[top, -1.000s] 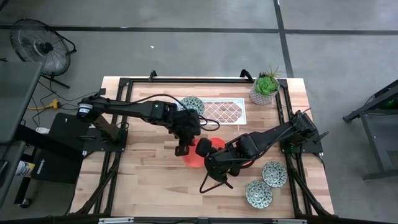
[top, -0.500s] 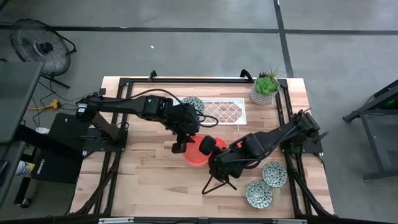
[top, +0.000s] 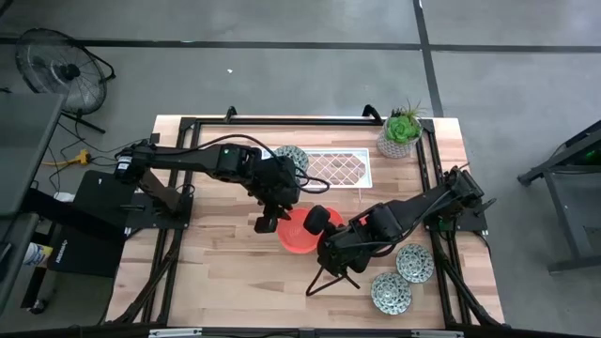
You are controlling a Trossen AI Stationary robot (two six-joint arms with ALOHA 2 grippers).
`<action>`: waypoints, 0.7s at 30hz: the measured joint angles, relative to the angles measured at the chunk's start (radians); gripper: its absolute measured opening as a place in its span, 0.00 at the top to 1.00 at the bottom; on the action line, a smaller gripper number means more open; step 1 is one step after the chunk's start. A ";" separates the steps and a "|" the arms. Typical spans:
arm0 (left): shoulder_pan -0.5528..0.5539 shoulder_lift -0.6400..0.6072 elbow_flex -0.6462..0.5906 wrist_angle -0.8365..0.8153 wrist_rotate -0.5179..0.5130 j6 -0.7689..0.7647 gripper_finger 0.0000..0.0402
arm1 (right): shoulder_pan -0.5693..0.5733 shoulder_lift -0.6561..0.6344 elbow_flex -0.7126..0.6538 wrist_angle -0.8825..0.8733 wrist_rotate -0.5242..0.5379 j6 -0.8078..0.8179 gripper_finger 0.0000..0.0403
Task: Pick & Place Mini bowls
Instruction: Put the left orange bowl on the shelf
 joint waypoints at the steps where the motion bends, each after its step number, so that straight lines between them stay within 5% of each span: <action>1: 0.000 0.000 0.000 -0.003 -0.005 0.007 0.72 | 0.000 0.000 0.000 -0.001 -0.004 0.004 1.00; 11: 0.000 -0.012 0.001 -0.015 -0.153 0.011 0.70 | 0.002 0.000 -0.001 -0.050 -0.028 0.074 1.00; 21: 0.000 -0.024 0.000 -0.141 -0.236 -0.053 0.45 | -0.031 -0.004 -0.001 -0.176 0.050 0.189 1.00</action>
